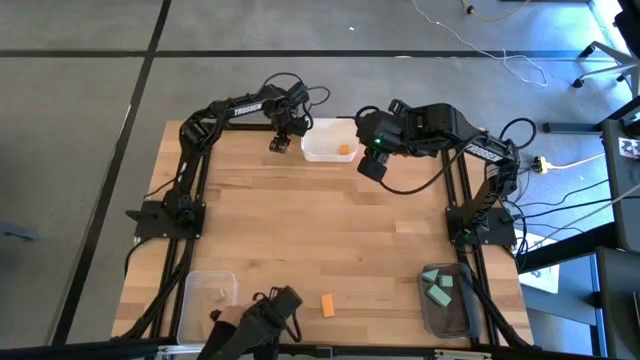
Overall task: Sort & place blocks by color
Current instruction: Put the top orange block into the white bin, then put the orange block into the white bin
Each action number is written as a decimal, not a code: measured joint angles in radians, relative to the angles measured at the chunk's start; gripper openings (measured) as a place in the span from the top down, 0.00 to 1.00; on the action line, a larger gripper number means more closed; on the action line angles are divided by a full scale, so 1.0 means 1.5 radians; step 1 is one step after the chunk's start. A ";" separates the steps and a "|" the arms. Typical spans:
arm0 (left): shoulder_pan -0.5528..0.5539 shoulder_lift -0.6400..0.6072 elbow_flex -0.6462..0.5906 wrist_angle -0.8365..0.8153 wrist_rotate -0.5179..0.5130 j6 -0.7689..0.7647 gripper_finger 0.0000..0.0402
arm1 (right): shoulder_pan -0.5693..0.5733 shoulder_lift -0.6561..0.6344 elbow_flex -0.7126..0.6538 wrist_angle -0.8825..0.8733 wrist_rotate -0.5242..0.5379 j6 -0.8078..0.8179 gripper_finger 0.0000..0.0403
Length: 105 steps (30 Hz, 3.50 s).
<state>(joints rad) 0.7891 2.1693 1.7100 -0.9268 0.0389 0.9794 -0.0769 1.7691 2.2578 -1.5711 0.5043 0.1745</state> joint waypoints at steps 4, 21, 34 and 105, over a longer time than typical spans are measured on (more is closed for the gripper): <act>0.008 0.002 -0.001 0.001 0.004 0.007 0.46 | 0.000 0.000 0.000 0.000 0.000 0.002 0.59; 0.003 -0.005 -0.094 0.077 -0.012 0.087 0.46 | 0.000 0.000 0.000 0.000 -0.006 -0.001 0.59; -0.034 -0.003 -0.103 0.075 -0.075 0.053 0.71 | 0.000 0.000 0.000 0.000 -0.005 -0.003 0.59; -0.150 0.144 0.296 -0.014 0.028 -0.175 0.53 | 0.000 0.000 0.001 0.011 -0.001 -0.001 0.59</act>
<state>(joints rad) 0.5636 2.3851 2.1532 -0.9485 0.0810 0.7166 -0.0765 1.7691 2.2585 -1.5539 0.5034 0.1727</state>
